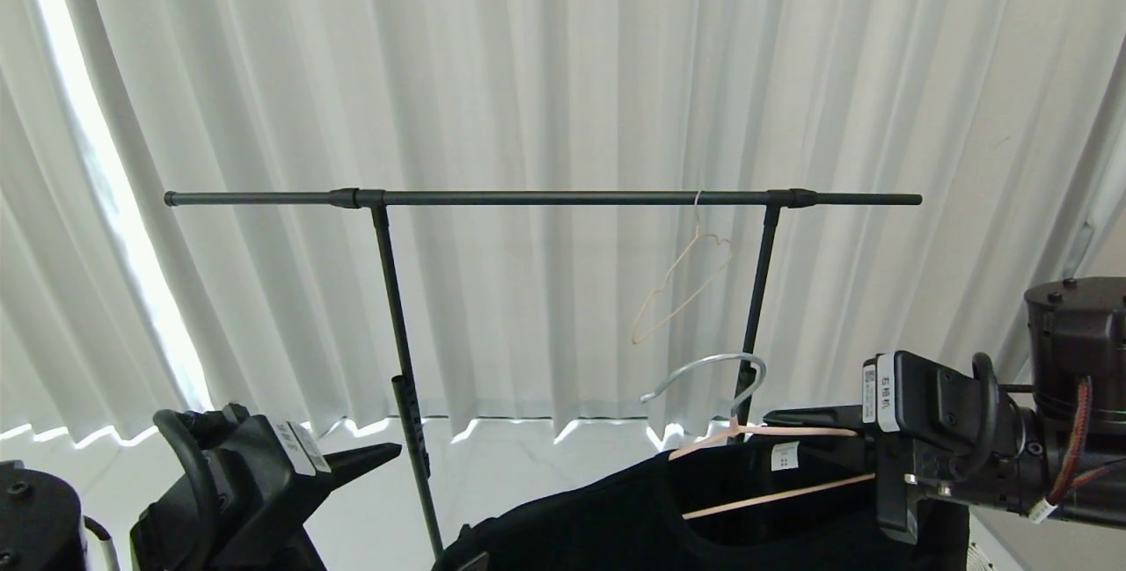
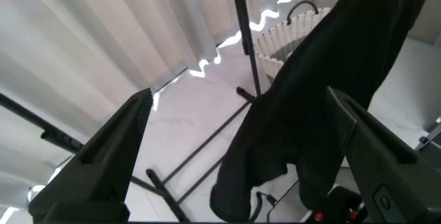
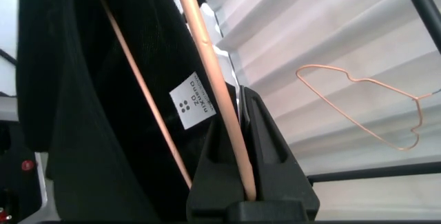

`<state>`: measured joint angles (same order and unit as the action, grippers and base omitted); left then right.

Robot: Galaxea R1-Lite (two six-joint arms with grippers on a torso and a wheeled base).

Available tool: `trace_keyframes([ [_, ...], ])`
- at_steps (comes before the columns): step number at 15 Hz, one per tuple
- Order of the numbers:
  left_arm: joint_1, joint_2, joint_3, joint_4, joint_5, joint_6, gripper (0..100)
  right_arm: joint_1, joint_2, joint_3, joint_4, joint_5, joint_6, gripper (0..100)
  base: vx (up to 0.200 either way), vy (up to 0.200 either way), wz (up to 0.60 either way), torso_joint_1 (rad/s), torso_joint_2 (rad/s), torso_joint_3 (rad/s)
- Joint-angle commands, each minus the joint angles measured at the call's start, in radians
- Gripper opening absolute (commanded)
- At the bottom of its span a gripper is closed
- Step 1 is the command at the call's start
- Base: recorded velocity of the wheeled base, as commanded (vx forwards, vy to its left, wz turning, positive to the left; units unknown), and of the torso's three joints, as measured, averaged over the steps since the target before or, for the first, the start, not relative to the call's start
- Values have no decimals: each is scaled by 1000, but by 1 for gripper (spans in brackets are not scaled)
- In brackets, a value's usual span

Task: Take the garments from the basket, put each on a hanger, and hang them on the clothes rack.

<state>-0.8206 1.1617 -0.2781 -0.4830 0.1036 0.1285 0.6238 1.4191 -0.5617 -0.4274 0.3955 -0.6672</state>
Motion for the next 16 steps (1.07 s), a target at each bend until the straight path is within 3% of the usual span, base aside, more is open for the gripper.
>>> trace_keyframes([
  [1,23,-4,51,0,2,-1,100,-1,-3,-1,-1,0,0,0,0,0,0,0,0,0],
  [4,115,-14,128,0,2,-3,100,-32,-25,3,1,-4,17,0,0,0,0,0,0,0],
  [5,161,-8,126,0,5,-6,100,-39,-35,6,6,-23,67,0,0,0,0,0,0,0],
  [7,281,0,119,0,8,-3,100,-36,-39,20,12,-170,229,0,0,0,0,0,0,0],
  [9,357,3,109,0,34,-3,100,-16,-37,14,38,-247,394,0,0,0,0,0,0,0],
  [10,413,6,105,0,82,-3,100,7,-31,3,101,-303,518,0,0,0,0,0,0,0],
  [12,442,13,105,0,142,-4,100,42,-9,-12,142,-339,632,0,0,0,0,0,0,0],
  [13,449,15,105,0,203,-6,100,85,14,-37,170,-366,753,0,0,0,0,0,0,0],
  [16,449,30,100,0,255,-4,100,148,70,-116,319,-435,930,0,0,0,0,0,0,0],
])
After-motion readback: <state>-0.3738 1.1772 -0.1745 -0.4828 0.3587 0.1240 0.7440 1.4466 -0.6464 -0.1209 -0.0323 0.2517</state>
